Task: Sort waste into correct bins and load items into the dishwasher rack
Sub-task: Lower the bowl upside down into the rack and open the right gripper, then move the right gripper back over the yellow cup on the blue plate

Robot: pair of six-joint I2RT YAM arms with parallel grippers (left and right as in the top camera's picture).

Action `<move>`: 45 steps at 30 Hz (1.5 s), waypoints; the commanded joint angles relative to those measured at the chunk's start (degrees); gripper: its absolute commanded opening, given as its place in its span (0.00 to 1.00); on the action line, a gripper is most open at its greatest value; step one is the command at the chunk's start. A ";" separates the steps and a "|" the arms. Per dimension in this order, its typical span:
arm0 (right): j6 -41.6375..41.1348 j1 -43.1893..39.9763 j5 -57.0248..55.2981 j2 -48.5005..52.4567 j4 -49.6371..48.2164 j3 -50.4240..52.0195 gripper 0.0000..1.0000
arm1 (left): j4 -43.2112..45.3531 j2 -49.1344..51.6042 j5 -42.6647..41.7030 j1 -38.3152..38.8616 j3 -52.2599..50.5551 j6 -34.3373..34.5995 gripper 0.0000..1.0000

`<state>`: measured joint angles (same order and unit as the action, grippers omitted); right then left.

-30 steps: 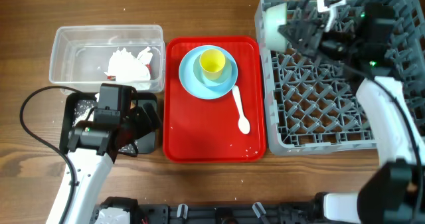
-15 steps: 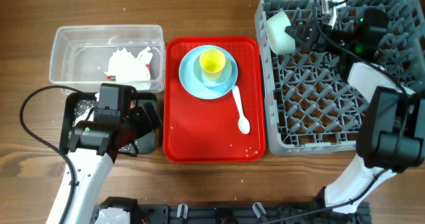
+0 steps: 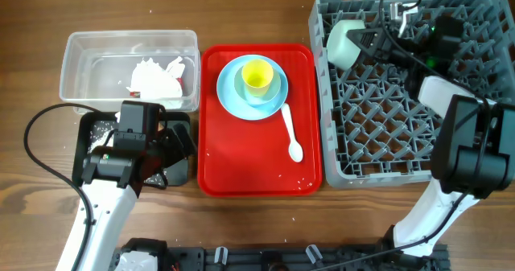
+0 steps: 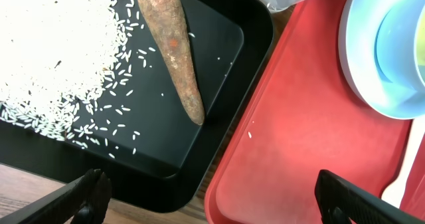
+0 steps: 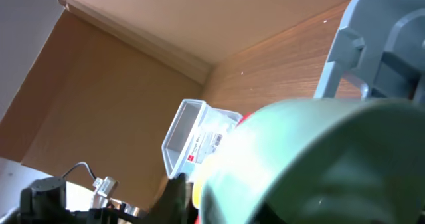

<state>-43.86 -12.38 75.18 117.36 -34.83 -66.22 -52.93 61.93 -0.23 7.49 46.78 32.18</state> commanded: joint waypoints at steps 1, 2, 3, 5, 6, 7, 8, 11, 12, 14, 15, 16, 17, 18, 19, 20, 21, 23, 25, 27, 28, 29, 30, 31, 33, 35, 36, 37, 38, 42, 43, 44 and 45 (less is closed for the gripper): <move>0.35 -2.08 2.38 0.83 -0.35 -0.87 0.38 | 0.15 0.13 0.92 -0.37 -0.07 -0.26 1.00; 0.31 -2.82 3.30 0.83 -0.33 -0.87 0.42 | 0.15 0.13 0.92 -0.37 -0.07 -0.26 1.00; 0.22 -3.43 4.07 0.83 -0.33 -0.87 0.46 | 0.15 0.13 0.92 -0.37 -0.07 -0.24 1.00; 0.11 -5.22 6.16 0.83 -0.31 -0.87 0.53 | 0.15 0.13 0.92 -0.37 -0.07 -0.24 1.00; -0.28 -6.10 7.02 0.83 -0.31 -0.87 0.57 | 0.17 0.13 0.92 -0.37 -0.07 -0.24 1.00; -0.76 -6.58 7.41 0.83 -0.31 -0.87 0.62 | 0.17 0.13 0.92 -0.37 -0.07 -0.26 1.00; -1.44 -7.74 7.93 0.83 -0.31 -0.87 0.64 | 0.17 0.13 0.92 -0.37 -0.07 -0.26 1.00; -3.32 -10.12 8.50 0.83 -0.26 -0.87 0.74 | 0.20 0.13 0.92 -0.37 -0.07 -0.24 1.00; -4.26 -10.73 8.50 0.83 -0.26 -0.87 0.83 | 0.20 0.13 0.92 -0.37 -0.07 -0.24 1.00; -5.42 -11.54 8.50 0.83 -0.26 -0.87 0.92 | 0.22 0.13 0.94 -0.37 -0.07 -0.24 1.00; -6.05 -12.11 8.55 0.83 -0.26 -0.87 0.95 | 0.24 0.13 0.92 -0.37 -0.07 -0.24 1.00; -6.54 -12.57 8.87 0.83 -0.26 -0.87 0.98 | 0.35 0.13 0.92 -0.37 -0.07 -0.24 1.00; -7.43 -12.90 8.96 0.83 -0.26 -0.87 1.00 | 0.39 0.13 0.94 -0.37 -0.07 -0.24 1.00; -7.76 -13.05 9.16 0.83 -0.26 -0.87 0.99 | 0.52 0.13 0.94 -0.37 -0.07 -0.24 1.00; -8.04 -13.09 9.38 0.81 -0.26 -0.87 0.99 | 0.61 0.13 0.94 -0.37 -0.07 -0.26 1.00; -8.79 -13.11 9.38 0.81 -0.26 -0.87 1.00 | 0.68 0.13 0.92 -0.37 -0.07 -0.26 1.00; -9.53 -13.09 9.38 0.79 -0.26 -0.87 0.99 | 0.79 0.13 0.94 -0.37 -0.07 -0.26 1.00; -10.36 -13.09 9.33 -0.09 -0.28 -0.87 1.00 | 0.79 0.13 0.94 -0.37 -0.07 -0.26 1.00; -11.17 -13.09 8.92 -1.73 -0.28 -0.87 0.99 | 0.79 0.13 0.94 -0.37 -0.07 -0.26 1.00; -13.31 -13.09 8.66 -4.22 -0.31 -0.87 1.00 | 0.79 0.13 0.92 -0.37 -0.07 -0.26 1.00; -14.21 -13.09 8.35 -5.92 -0.28 -0.87 1.00 | 0.79 0.13 0.87 -0.37 -0.07 -0.26 1.00; -14.86 -13.07 8.17 -7.85 -0.26 -0.87 0.99 | 0.79 0.13 0.70 -0.37 -0.07 -0.26 1.00; -15.23 -12.96 7.87 -9.75 0.11 -0.87 1.00 | 0.79 0.13 0.48 -0.37 -0.07 -0.26 1.00; -15.10 -12.79 7.37 -11.80 1.20 -0.85 0.99 | 0.79 0.13 0.37 -0.37 -0.07 -0.26 1.00; -14.27 -12.28 6.43 -15.37 4.94 -0.85 0.99 | 0.79 0.13 0.24 -0.37 -0.07 -0.26 1.00; -10.21 -10.91 4.92 -20.35 11.13 -0.85 1.00 | 0.79 0.13 0.09 -0.37 -0.07 -0.26 1.00; -7.30 -10.08 3.04 -22.80 15.45 -0.85 1.00 | 0.79 0.13 0.09 -0.37 -0.07 -0.26 1.00; -2.69 -8.76 -0.28 -25.99 21.86 -0.85 0.99 | 0.81 0.13 0.09 -0.37 -0.07 -0.24 1.00; 1.27 -7.63 -4.00 -28.52 27.76 -0.85 0.99 | 0.81 0.13 0.09 -0.37 -0.07 -0.24 1.00; 20.79 2.03 -34.69 -40.65 55.56 -0.85 1.00 | 0.83 0.13 0.09 -0.37 -0.07 -0.26 1.00; 23.91 5.64 -41.79 -42.64 59.30 -0.85 1.00 | 0.85 0.13 0.09 -0.37 -0.07 -0.26 1.00; 26.40 9.75 -48.00 -44.13 62.29 -0.85 1.00 | 0.87 0.13 0.09 -0.37 -0.07 -0.24 1.00; 28.50 14.75 -53.57 -45.24 64.72 -0.85 0.99 | 1.01 0.13 0.09 -0.37 -0.07 -0.24 1.00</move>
<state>-29.34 -7.49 47.09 76.03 25.87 -67.11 -52.25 61.93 -0.27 7.49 46.76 32.18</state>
